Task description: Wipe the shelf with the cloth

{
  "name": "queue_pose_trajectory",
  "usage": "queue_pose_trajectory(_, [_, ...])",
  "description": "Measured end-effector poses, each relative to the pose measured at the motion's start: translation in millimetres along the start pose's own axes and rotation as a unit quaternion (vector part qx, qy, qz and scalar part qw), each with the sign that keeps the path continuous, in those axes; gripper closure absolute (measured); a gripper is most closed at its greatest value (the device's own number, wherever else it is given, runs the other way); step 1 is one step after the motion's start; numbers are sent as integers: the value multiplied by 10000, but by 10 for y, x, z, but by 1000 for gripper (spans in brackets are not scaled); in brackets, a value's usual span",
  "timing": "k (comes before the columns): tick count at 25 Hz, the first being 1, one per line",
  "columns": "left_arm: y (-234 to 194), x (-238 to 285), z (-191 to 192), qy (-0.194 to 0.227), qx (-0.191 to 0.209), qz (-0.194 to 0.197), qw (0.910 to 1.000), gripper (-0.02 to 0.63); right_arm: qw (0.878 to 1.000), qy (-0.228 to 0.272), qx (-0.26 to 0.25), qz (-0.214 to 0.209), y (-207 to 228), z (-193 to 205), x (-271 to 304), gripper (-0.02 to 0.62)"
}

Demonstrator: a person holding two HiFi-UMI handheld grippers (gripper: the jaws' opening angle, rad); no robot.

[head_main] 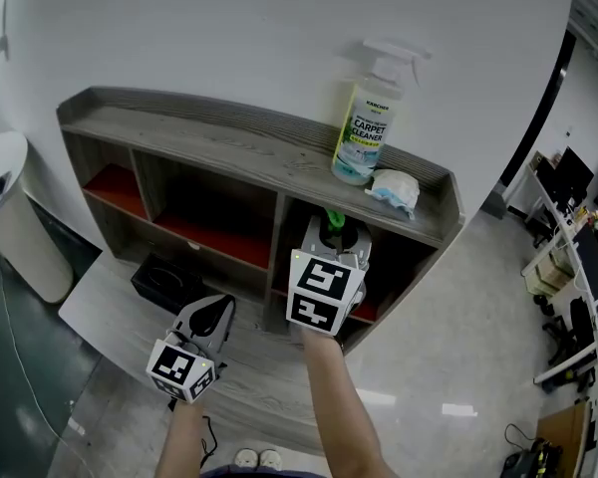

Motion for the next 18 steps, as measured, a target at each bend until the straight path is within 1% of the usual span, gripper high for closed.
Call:
queue_pose_trajectory(4, [17, 10, 3, 4, -3, 42, 10000, 607, 9986, -36, 442, 275, 293, 67, -76, 492])
queue_pose_trajectory(8, [77, 70, 0, 19, -2, 162, 9999, 607, 9956, -84, 704, 620, 639, 153, -170, 492])
queue_pose_trajectory(11, [148, 129, -17, 35, 4, 291, 9996, 607, 9936, -97, 787, 801, 813, 191, -241, 492])
queue_pose_trajectory(15, [214, 197, -23, 46, 6, 411, 9991, 607, 9932, -146, 593, 987, 945, 221, -273, 492])
queue_pose_trajectory(18, [241, 229, -12, 46, -20, 467, 9989, 607, 9950, -246, 160, 958, 914, 217, -289, 492])
Point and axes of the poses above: the fingertips, and each gripper's own axes: x forward along the fingers, y to its right, z out of its underside, the point moved 4 cm from there along -x, backward along the fingers, and after that the axes turned 10 degrees about -y, right-handed, at the moved point
